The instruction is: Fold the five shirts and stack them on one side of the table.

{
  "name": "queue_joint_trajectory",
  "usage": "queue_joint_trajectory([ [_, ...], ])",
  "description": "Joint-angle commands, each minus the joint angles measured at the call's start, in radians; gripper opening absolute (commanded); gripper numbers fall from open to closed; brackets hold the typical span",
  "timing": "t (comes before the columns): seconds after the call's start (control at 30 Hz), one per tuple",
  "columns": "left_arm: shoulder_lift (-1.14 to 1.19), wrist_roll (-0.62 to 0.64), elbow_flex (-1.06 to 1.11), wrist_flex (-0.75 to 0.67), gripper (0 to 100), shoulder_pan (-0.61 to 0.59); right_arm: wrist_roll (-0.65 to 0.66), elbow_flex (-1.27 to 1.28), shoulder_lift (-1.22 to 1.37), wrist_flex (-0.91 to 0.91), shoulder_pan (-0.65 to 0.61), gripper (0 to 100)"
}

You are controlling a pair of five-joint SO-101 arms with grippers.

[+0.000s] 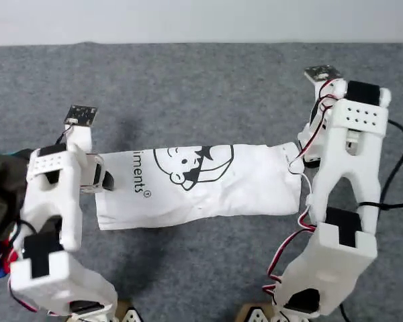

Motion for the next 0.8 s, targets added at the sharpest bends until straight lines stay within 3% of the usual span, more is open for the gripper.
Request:
queue_joint_trajectory([
  [0.0,0.057,0.006,-0.111,0.077,22,-0.002,-0.009,-0.005,-0.065,0.039,0.018,1.1],
  [0.3,0.216,0.003,-0.271,0.258,21,0.081,-0.011,-0.005,-0.067,0.039,0.015,1.1],
  [0.77,0.252,0.011,-0.282,0.265,1,0.232,-0.011,-0.005,-0.085,0.039,0.016,1.1],
])
